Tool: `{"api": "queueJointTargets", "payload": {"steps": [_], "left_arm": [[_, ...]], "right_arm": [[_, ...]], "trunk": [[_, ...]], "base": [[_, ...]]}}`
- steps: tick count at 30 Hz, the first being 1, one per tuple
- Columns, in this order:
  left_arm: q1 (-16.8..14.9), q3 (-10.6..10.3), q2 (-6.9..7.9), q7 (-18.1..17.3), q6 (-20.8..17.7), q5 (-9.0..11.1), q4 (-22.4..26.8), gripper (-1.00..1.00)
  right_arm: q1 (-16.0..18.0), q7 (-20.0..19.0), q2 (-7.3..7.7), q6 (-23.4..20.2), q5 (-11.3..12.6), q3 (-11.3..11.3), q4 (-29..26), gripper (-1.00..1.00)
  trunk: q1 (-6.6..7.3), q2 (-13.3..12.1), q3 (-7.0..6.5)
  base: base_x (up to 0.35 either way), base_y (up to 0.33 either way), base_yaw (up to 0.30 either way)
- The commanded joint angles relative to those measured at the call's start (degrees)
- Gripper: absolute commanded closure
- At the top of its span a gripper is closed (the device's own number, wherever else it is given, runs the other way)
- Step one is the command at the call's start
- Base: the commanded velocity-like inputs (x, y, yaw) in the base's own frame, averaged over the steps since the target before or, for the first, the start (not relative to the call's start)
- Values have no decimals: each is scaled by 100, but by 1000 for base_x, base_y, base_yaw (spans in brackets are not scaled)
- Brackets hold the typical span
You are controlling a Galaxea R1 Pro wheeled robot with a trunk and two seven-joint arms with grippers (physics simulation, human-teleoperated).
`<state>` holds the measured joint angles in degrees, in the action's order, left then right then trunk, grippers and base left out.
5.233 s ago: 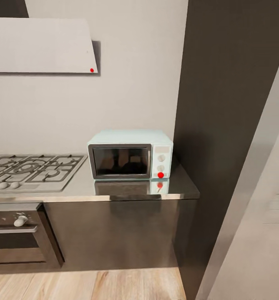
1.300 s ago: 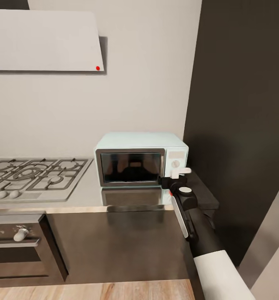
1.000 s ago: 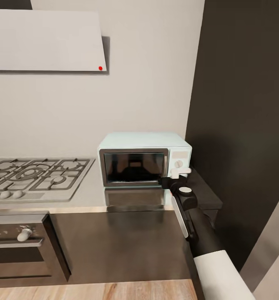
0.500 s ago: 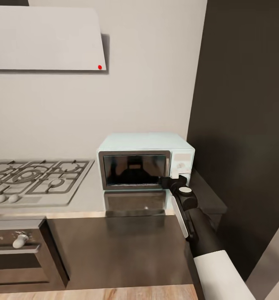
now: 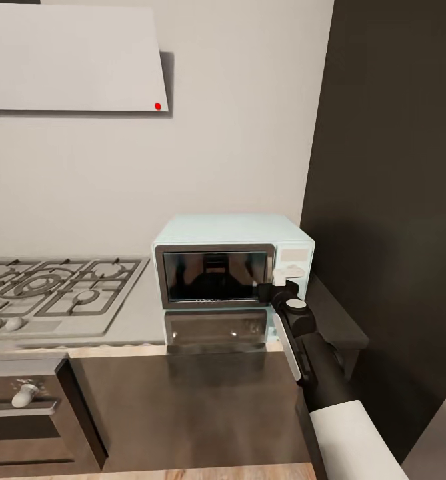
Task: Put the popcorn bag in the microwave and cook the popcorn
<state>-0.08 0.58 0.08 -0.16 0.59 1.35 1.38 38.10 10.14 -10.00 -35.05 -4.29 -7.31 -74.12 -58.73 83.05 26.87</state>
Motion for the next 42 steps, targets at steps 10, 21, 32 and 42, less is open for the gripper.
{"api": "queueJointTargets", "payload": {"steps": [10,21,32,42], "left_arm": [[-1,8,0,-2,6,14,3,-100],[-1,8,0,-2,10,14,3,-100],[-1,8,0,-2,8,14,3,-100],[-1,12,0,-2,11,14,3,-100]], "right_arm": [[4,14,0,-12,-38,-7,-5,-100],[4,5,0,15,-29,-7,3,-100],[4,5,0,10,-28,-7,3,100],[4,5,0,17,-43,-7,3,100]], "trunk": [[0,3,6],[0,3,6],[0,3,6],[0,3,6]], "base": [[0,0,0],[44,0,0],[2,0,0],[0,0,0]]}}
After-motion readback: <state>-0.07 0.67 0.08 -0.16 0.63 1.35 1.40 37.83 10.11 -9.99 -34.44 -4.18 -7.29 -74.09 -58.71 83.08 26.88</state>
